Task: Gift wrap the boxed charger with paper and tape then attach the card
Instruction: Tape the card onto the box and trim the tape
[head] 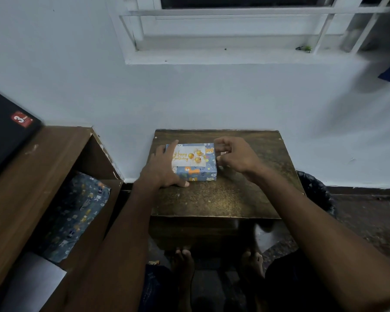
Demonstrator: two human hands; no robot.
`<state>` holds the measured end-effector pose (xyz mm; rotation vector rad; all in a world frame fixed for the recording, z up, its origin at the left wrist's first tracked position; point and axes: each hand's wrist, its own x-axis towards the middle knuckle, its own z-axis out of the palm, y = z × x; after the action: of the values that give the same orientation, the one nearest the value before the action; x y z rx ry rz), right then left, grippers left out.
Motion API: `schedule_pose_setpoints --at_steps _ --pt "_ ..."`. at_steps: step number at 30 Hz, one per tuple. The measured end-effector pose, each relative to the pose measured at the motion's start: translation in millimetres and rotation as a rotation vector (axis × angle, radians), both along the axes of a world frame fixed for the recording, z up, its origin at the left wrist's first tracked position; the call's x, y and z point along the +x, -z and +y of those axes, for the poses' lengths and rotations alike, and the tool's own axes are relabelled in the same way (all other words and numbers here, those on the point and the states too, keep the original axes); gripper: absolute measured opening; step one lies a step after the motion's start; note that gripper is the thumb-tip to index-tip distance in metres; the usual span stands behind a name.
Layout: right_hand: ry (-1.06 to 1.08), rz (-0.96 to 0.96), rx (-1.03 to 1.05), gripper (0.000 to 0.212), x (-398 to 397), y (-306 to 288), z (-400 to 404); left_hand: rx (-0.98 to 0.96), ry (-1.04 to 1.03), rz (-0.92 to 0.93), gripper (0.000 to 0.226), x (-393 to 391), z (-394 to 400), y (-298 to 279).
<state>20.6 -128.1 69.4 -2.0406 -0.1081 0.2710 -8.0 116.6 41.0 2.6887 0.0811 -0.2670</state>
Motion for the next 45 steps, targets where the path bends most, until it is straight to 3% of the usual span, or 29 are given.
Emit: schedule_pose_setpoints --at_steps 3,5,9,12,15,20,24,29,32,40,42,45 --pt "0.171 -0.071 0.001 0.040 13 -2 -14 -0.005 -0.038 -0.039 0.139 1 -2 -2" --pt "0.194 -0.166 -0.164 0.030 22 -5 -31 -0.018 -0.054 -0.055 0.137 4 -6 -2" --pt "0.028 -0.209 -0.511 0.028 26 -4 -64 -0.001 -0.081 -0.036 0.136 10 -17 -6" --pt "-0.071 -0.186 -0.601 0.025 27 4 -67 0.160 -0.087 -0.013 0.138 12 -33 -18" --pt "-0.061 -0.215 -0.661 0.009 29 13 -59 0.161 -0.020 -0.080 0.130 11 -50 -26" --pt "-0.015 -0.205 -0.635 0.008 29 18 -55 0.094 0.037 -0.254 0.095 11 -74 -30" --pt "0.091 -0.206 -0.590 0.002 29 18 -62 0.030 0.067 -0.285 0.085 11 -84 -31" --pt "0.236 -0.122 -0.556 0.030 27 18 -64 0.059 0.232 -0.316 0.062 7 -111 -24" --pt "0.298 -0.097 -0.535 0.032 25 23 -59 0.093 0.262 -0.338 0.054 5 -121 -15" --pt "0.206 0.034 -0.588 0.021 21 15 -63 0.067 0.175 -0.330 0.064 17 -111 -18" --pt "0.206 0.040 -0.587 0.019 22 16 -66 0.060 0.147 -0.332 0.076 20 -104 -19" --pt "0.208 0.028 -0.585 0.033 24 16 -71 0.083 0.153 -0.235 0.113 26 -93 -19"
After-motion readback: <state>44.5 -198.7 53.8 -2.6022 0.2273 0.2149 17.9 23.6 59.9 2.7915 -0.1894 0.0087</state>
